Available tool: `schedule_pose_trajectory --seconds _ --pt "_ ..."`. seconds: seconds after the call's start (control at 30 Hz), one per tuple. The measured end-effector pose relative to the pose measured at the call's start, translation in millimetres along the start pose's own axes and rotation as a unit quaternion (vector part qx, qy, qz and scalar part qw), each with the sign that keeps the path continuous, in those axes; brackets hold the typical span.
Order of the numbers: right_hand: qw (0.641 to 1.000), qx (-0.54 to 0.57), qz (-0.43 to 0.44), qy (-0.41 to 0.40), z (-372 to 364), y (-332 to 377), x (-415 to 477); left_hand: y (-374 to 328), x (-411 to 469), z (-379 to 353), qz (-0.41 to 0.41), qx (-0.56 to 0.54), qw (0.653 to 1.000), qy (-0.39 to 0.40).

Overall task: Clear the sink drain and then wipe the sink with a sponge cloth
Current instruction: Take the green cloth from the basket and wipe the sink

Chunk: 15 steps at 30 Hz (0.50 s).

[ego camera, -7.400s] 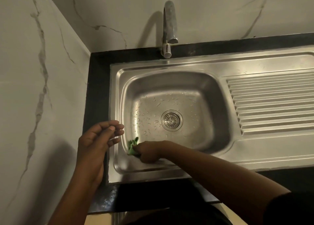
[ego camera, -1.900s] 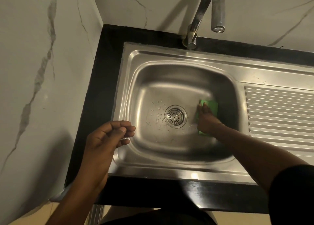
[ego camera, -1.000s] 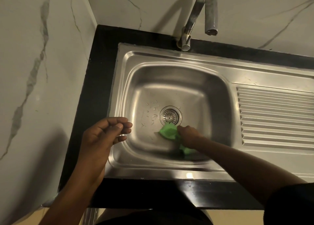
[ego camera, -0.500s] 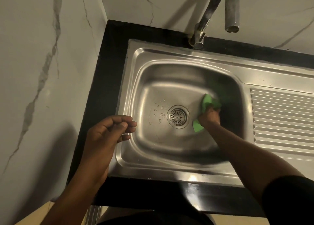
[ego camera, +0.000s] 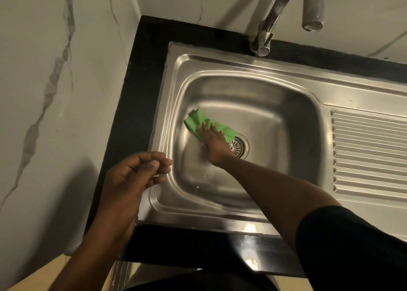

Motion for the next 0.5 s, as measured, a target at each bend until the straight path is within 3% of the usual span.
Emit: schedule_pose_trajectory --seconds 0.13,0.23,0.4,0.5 --pt "0.996 0.06 0.055 0.04 0 10 -25 -8 0 -10 0.005 -0.01 1.0 0.005" --pt "0.992 0.023 0.067 0.109 -23 19 -46 -17 -1 -15 -0.009 -0.01 1.0 0.011" --pt "0.977 0.018 0.022 0.212 -37 -7 -84 -28 -4 -12 -0.021 -0.014 1.0 0.008" --pt "0.967 -0.029 -0.051 0.248 -20 -46 -101 -30 -6 -9 -0.026 -0.015 1.0 0.006"
Point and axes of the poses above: each hand's wrist, its own x-axis towards the middle knuckle, its own z-axis out of the back of the hand, y = z × x, the point moved 9 cm from there along x, towards the middle knuckle, and after that the axes turned 5 degrees about x, right-handed, at the moved point
